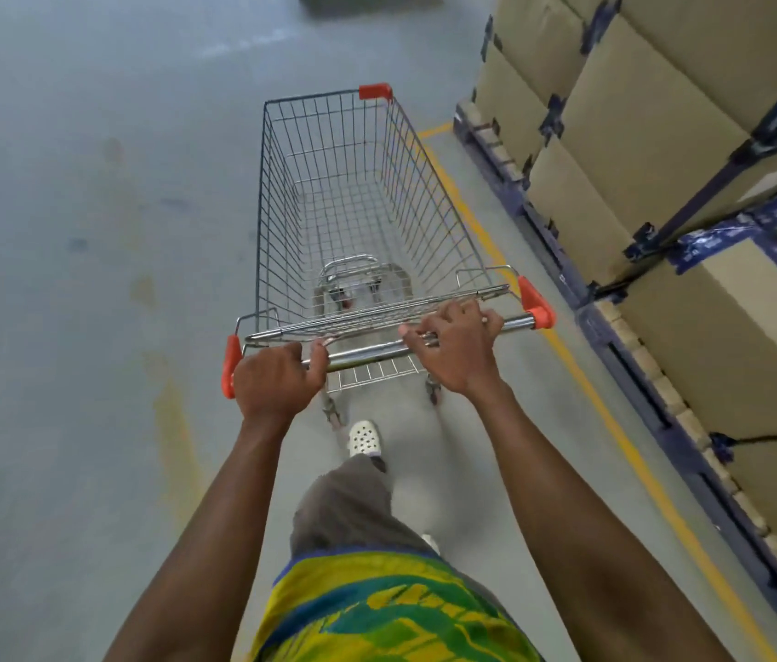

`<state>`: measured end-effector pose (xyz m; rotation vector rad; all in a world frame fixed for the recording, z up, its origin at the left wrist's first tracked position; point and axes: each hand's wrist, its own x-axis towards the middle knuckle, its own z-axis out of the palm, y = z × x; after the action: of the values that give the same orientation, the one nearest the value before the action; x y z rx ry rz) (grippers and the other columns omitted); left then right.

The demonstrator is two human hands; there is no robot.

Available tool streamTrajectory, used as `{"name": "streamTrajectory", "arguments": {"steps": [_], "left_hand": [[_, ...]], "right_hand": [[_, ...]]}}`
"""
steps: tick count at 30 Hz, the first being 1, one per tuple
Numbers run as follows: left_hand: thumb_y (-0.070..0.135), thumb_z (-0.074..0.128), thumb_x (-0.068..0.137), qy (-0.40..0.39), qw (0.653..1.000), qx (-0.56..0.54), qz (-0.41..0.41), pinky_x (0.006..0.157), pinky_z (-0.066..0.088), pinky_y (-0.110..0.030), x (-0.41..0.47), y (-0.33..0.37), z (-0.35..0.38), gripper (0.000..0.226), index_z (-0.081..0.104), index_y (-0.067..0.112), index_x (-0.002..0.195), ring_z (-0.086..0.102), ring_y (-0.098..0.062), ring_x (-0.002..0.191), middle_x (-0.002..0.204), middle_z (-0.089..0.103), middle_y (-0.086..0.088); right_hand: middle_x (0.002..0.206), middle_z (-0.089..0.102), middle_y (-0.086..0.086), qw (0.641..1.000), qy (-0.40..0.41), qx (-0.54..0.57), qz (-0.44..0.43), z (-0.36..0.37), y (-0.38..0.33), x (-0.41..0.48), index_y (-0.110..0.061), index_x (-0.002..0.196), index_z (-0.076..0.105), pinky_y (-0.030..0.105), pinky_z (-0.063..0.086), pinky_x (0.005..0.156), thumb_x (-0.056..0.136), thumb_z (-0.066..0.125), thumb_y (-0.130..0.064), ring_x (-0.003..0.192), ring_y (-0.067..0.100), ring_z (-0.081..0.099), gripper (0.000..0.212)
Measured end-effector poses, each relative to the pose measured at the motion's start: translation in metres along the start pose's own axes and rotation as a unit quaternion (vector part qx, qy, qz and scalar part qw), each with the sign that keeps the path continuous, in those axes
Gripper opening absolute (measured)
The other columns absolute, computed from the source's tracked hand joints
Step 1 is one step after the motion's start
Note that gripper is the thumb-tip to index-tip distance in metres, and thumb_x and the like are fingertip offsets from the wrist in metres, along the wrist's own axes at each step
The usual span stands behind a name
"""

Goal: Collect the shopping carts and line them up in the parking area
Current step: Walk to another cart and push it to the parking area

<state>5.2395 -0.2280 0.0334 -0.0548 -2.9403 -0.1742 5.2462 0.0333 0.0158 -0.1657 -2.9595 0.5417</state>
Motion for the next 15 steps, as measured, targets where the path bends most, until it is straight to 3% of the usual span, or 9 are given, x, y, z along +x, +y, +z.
{"name": "streamTrajectory", "arguments": {"steps": [7, 11, 15], "left_hand": [[0.049, 0.037, 0.099, 0.004, 0.998, 0.006, -0.070, 0.054, 0.030, -0.026, 0.111, -0.012, 0.025, 0.061, 0.072, 0.012, 0.065, 0.053, -0.021, 0.046, 0.048, 0.054, -0.002], [0.049, 0.034, 0.099, -0.023, 0.994, 0.000, -0.107, 0.056, 0.043, -0.028, 0.181, -0.021, 0.035, 0.062, 0.073, 0.013, 0.068, 0.060, -0.026, 0.048, 0.050, 0.059, -0.004], [0.049, 0.032, 0.098, -0.056, 0.991, -0.002, -0.126, 0.061, 0.047, -0.030, 0.248, -0.028, 0.040, 0.062, 0.074, 0.012, 0.071, 0.063, -0.028, 0.053, 0.054, 0.062, -0.007]], "right_hand": [[0.102, 0.069, -0.013, 0.996, -0.071, 0.013, -0.059, 0.018, -0.016, 0.139, -0.031, 0.095, 0.076, 0.039, 0.024, 0.088, 0.090, 0.036, -0.084, 0.108, 0.014, 0.055, 0.067], [0.108, 0.069, -0.013, 0.980, -0.164, 0.033, -0.104, 0.013, -0.025, 0.223, -0.034, 0.107, 0.075, 0.037, 0.020, 0.088, 0.082, 0.044, -0.089, 0.112, 0.013, 0.054, 0.068], [0.094, 0.064, -0.015, 0.970, -0.216, 0.047, -0.100, 0.012, -0.033, 0.310, -0.033, 0.104, 0.075, 0.039, 0.022, 0.093, 0.075, 0.048, -0.092, 0.107, 0.014, 0.059, 0.071]]}}
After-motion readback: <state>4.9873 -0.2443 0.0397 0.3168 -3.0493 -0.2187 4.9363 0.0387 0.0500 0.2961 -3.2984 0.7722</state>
